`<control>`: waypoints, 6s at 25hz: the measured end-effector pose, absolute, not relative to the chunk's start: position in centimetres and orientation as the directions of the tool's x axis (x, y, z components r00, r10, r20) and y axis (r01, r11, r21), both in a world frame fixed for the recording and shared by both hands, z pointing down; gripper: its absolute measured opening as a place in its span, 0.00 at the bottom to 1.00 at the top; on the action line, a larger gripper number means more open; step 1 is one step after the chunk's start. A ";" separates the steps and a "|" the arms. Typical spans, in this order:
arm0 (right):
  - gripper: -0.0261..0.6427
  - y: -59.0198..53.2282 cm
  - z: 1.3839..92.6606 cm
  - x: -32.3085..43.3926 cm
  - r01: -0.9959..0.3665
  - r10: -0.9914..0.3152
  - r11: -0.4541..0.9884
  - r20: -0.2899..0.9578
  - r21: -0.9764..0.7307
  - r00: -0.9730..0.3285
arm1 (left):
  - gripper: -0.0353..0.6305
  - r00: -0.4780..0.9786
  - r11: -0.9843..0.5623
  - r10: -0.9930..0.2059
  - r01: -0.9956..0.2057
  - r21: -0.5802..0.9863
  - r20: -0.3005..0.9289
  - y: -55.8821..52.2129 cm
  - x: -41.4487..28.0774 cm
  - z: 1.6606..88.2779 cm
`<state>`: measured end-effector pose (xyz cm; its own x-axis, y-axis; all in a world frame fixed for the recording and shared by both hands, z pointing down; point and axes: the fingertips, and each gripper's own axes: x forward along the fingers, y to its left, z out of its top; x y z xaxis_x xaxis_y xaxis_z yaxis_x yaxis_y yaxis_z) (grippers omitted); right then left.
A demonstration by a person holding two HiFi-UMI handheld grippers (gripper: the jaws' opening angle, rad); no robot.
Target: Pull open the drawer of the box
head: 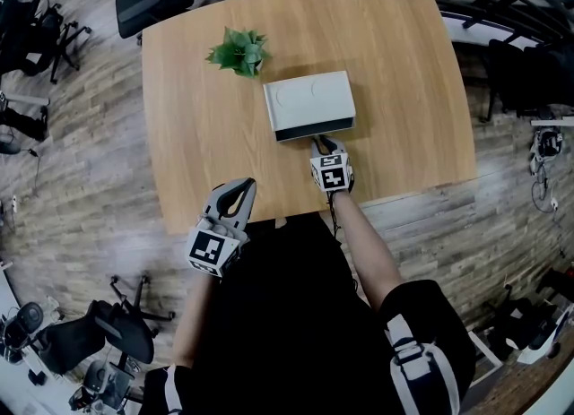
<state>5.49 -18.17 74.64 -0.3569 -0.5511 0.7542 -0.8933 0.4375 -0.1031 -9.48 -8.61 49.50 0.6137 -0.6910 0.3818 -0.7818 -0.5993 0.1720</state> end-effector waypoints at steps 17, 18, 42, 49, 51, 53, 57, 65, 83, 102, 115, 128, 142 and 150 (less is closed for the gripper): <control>0.16 -16.8 74.6 5.8 -0.894 -0.549 0.435 0.755 -0.109 -0.360 | 0.09 0.629 -0.616 -0.681 -0.769 0.172 0.376 -7.8 -8.6 49.4; 0.16 -16.8 74.6 5.8 -0.893 -0.548 0.437 0.755 -0.110 -0.361 | 0.09 0.629 -0.616 -0.681 -0.769 0.171 0.376 -7.8 -8.6 49.4; 0.16 -14.6 74.5 6.1 -0.875 -0.523 0.469 0.760 -0.121 -0.386 | 0.09 0.628 -0.614 -0.687 -0.771 0.168 0.365 -6.4 -7.1 49.0; 0.16 -14.0 74.6 6.2 -0.871 -0.530 0.477 0.751 -0.121 -0.395 | 0.09 0.634 -0.622 -0.680 -0.765 0.169 0.368 -6.2 -6.4 49.2; 0.16 -13.6 74.8 6.4 -0.870 -0.526 0.477 0.753 -0.122 -0.394 | 0.09 0.637 -0.624 -0.678 -0.763 0.169 0.368 -6.1 -6.1 49.2; 0.16 -13.3 74.8 6.5 -0.871 -0.525 0.476 0.755 -0.123 -0.393 | 0.09 0.639 -0.627 -0.677 -0.761 0.168 0.366 -6.1 -5.9 49.1; 0.16 -13.1 74.6 6.7 -0.866 -0.530 0.486 0.748 -0.118 -0.399 | 0.09 0.641 -0.630 -0.676 -0.759 0.165 0.363 -5.9 -5.5 49.0; 0.16 -11.7 75.0 7.1 -0.864 -0.512 0.488 0.760 -0.127 -0.401 | 0.09 0.642 -0.631 -0.675 -0.758 0.167 0.364 -5.4 -4.9 49.0; 0.16 -9.0 75.2 6.6 -0.820 -0.488 0.560 0.753 -0.118 -0.441 | 0.09 0.646 -0.636 -0.676 -0.755 0.160 0.354 -4.5 -3.8 48.9; 0.09 -6.0 74.8 8.5 -0.821 -0.482 0.556 0.754 -0.132 -0.447 | 0.09 0.646 -0.635 -0.679 -0.755 0.163 0.348 -4.1 -3.1 49.1; 0.08 -5.6 67.6 10.1 -0.784 -0.536 0.595 0.639 -0.178 -0.552 | 0.09 0.637 -0.613 -0.685 -0.766 0.193 0.353 -4.3 -3.3 50.2; 0.08 -5.9 60.1 10.5 -0.714 -0.565 0.697 0.565 -0.063 -0.601 | 0.09 0.645 -0.620 -0.676 -0.759 0.198 0.356 -4.7 -2.5 50.8; 0.08 -6.0 58.1 11.4 -0.720 -0.602 0.694 0.548 -0.001 -0.581 | 0.09 0.672 -0.653 -0.649 -0.732 0.192 0.356 -5.5 -2.1 50.9; 0.08 -6.6 57.5 11.7 -0.734 -0.631 0.679 0.530 0.025 -0.566 | 0.09 0.662 -0.639 -0.662 -0.744 0.195 0.352 -5.6 -1.9 51.1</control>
